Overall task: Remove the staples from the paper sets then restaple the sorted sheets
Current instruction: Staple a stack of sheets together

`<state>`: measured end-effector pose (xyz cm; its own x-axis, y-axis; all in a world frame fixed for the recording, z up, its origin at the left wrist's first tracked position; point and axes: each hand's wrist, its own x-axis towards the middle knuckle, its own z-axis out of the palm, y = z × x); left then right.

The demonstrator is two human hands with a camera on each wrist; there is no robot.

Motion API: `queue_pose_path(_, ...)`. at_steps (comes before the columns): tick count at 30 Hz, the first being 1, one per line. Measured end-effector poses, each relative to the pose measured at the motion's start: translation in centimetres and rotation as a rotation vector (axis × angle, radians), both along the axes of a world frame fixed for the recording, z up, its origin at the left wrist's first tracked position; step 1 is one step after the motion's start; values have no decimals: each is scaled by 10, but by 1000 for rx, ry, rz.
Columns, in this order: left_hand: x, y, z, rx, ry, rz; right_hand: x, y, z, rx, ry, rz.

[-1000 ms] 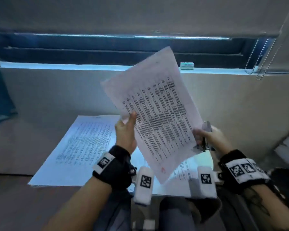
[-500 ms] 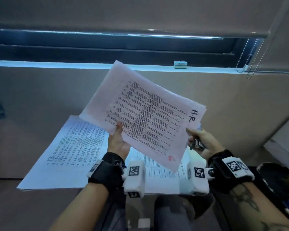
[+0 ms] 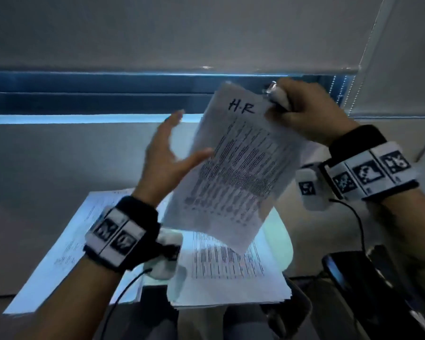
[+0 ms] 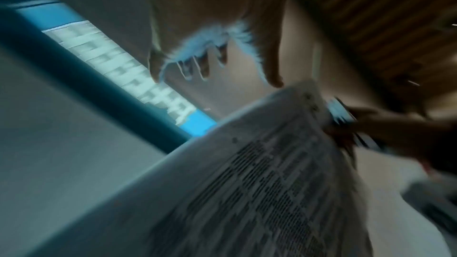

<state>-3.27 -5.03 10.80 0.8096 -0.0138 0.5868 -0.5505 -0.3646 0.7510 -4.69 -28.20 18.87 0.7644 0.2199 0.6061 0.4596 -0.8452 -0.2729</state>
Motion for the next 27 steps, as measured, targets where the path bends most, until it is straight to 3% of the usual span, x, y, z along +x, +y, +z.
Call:
queue_pose_path(2,7,-17,23,91,-6,-116,-5,15,10,-87,-28,58)
queue_pose_path(5,9,-25,36,-1,-33,-197,-3,22,8,-135,-141,50)
queue_pose_path(10,12,-11,27,-311,-16,-260,-1,-6,-19,281,-214,-197)
queue_pose_path(13,9,-4,22,-361,18,-285,-8,-13,-55,810,16,-68)
queue_pose_path(15,6,-4,17,-380,35,-300,-14,-9,-75,1021,149,34)
queue_pose_path(23,-21,-31,-37,-359,47,-204,-41,42,-128,1216,-13,-20)
queue_pose_path(27,-16,-35,-28,-342,-32,-78,-38,43,-131,1237,-64,-104)
